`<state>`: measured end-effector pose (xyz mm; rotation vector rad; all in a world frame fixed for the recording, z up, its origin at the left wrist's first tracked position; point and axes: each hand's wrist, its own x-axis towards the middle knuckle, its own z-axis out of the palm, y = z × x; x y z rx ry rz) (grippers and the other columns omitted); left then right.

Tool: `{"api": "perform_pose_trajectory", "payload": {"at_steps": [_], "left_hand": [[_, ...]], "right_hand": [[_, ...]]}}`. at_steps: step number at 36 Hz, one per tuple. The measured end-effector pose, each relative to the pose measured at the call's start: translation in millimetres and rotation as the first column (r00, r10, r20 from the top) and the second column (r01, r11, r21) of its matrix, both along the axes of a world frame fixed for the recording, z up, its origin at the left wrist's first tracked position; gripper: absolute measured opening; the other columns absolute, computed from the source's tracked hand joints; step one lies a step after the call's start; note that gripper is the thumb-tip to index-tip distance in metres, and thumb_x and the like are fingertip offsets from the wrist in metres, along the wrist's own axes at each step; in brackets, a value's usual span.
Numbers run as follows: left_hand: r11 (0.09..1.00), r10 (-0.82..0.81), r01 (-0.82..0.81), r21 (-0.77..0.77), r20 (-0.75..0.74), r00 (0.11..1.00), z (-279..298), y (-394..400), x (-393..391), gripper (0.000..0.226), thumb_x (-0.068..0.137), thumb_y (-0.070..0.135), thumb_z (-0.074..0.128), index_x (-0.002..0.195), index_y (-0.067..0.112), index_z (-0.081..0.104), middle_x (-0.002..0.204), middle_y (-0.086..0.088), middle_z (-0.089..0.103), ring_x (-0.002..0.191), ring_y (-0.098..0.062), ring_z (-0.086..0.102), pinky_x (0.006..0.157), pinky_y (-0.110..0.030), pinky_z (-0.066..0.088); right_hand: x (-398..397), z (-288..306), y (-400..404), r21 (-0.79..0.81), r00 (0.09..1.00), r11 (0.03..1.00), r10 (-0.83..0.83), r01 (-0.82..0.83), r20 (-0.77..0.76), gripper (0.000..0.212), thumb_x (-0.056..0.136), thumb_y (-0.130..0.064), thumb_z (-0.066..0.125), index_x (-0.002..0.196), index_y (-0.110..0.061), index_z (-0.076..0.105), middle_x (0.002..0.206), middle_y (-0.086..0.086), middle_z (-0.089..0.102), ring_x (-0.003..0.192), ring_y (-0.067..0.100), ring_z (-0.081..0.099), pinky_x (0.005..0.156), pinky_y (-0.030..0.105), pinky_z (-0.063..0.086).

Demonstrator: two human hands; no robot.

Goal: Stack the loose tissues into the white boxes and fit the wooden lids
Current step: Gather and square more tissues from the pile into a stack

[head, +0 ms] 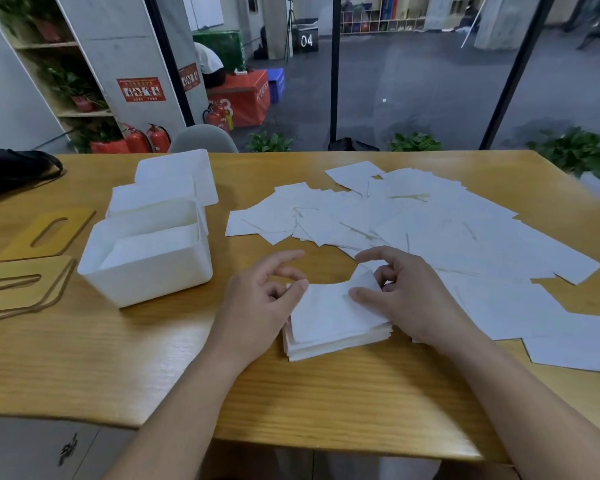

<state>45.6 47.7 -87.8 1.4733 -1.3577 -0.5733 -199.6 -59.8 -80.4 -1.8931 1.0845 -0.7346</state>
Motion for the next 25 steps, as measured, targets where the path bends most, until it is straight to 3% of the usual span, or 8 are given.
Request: {"api": "perform_pose_trajectory", "payload": {"at_steps": [2, 5, 7, 11, 14, 16, 19, 25], "left_hand": [[1.000, 0.005, -0.005, -0.005, -0.021, 1.000, -1, 1, 1, 0.046, 0.101, 0.029, 0.078, 0.138, 0.053, 0.065, 0.098, 0.011, 0.079, 0.063, -0.023, 0.070, 0.069, -0.030, 0.062], [0.999, 0.048, -0.048, 0.001, 0.064, 0.997, -5, 2, 7, 0.054, 0.099, 0.022, 0.079, 0.141, 0.053, 0.063, 0.090, 0.015, 0.074, 0.071, -0.023, 0.070, 0.080, -0.008, 0.051], [0.998, 0.057, -0.057, 0.004, 0.088, 0.994, -7, 4, 10, 0.056, 0.098, 0.023, 0.080, 0.141, 0.055, 0.063, 0.093, 0.015, 0.073, 0.071, -0.020, 0.070, 0.082, -0.006, 0.048], [0.994, 0.079, -0.093, 0.056, 0.205, 0.976, -10, 6, 13, 0.053, 0.095, 0.059, 0.078, 0.145, 0.056, 0.059, 0.121, 0.022, 0.063, 0.089, -0.010, 0.063, 0.078, -0.017, 0.052], [0.979, 0.066, -0.127, 0.162, 0.335, 0.940, -10, 8, 16, 0.059, 0.092, 0.084, 0.059, 0.141, 0.051, 0.063, 0.125, 0.030, 0.055, 0.116, 0.002, 0.049, 0.099, -0.028, 0.048], [0.972, 0.031, -0.129, 0.199, 0.432, 0.901, -8, 9, 12, 0.060, 0.093, 0.088, 0.049, 0.132, 0.048, 0.068, 0.127, 0.031, 0.054, 0.127, -0.001, 0.040, 0.113, -0.035, 0.039], [0.968, -0.044, -0.103, 0.228, 0.559, 0.828, -7, 11, 2, 0.063, 0.089, 0.092, 0.047, 0.134, 0.050, 0.062, 0.134, 0.033, 0.046, 0.136, -0.001, 0.031, 0.116, -0.034, 0.024], [0.977, -0.067, -0.057, 0.207, 0.545, 0.836, -8, 15, -3, 0.059, 0.093, 0.083, 0.056, 0.138, 0.045, 0.062, 0.129, 0.034, 0.046, 0.133, 0.000, 0.034, 0.115, -0.033, 0.031]], "right_hand": [[-1, 0, 1, -0.012, 1.000, 1.000, -0.001, 0.001, -0.007, 0.045, 0.079, -0.046, 0.088, 0.119, -0.052, 0.067, 0.087, -0.011, 0.071, 0.064, 0.010, 0.067, 0.057, 0.023, 0.051], [-3, -2, 3, -0.072, 1.000, 0.997, -0.017, 0.015, -0.026, 0.045, 0.075, -0.051, 0.090, 0.116, -0.050, 0.070, 0.097, -0.018, 0.068, 0.064, 0.007, 0.063, 0.057, 0.015, 0.047], [-4, -3, 4, -0.153, 0.997, 0.988, -0.015, 0.003, -0.071, 0.042, 0.076, -0.051, 0.091, 0.112, -0.049, 0.070, 0.103, -0.020, 0.066, 0.071, 0.007, 0.062, 0.062, 0.014, 0.046], [-7, -1, 1, -0.210, 0.987, 0.976, 0.022, -0.056, -0.161, 0.039, 0.080, -0.052, 0.091, 0.113, -0.051, 0.070, 0.121, -0.024, 0.058, 0.093, 0.007, 0.062, 0.073, 0.017, 0.043], [-9, 0, 0, -0.215, 0.973, 0.968, 0.081, -0.128, -0.215, 0.039, 0.086, -0.049, 0.087, 0.121, -0.049, 0.070, 0.130, -0.029, 0.055, 0.107, 0.002, 0.060, 0.080, 0.018, 0.043], [-9, 2, 1, -0.212, 0.957, 0.958, 0.134, -0.191, -0.256, 0.039, 0.090, -0.049, 0.081, 0.127, -0.048, 0.068, 0.131, -0.032, 0.057, 0.115, -0.002, 0.057, 0.088, 0.019, 0.046], [-9, 3, 5, -0.190, 0.927, 0.946, 0.194, -0.264, -0.321, 0.045, 0.092, -0.052, 0.075, 0.136, -0.050, 0.064, 0.123, -0.024, 0.063, 0.117, 0.002, 0.053, 0.098, 0.031, 0.050], [-10, 3, 7, -0.134, 0.928, 0.968, 0.159, -0.214, -0.337, 0.063, 0.085, -0.060, 0.079, 0.142, -0.065, 0.054, 0.116, -0.017, 0.053, 0.116, 0.007, 0.050, 0.104, 0.033, 0.046]]}}
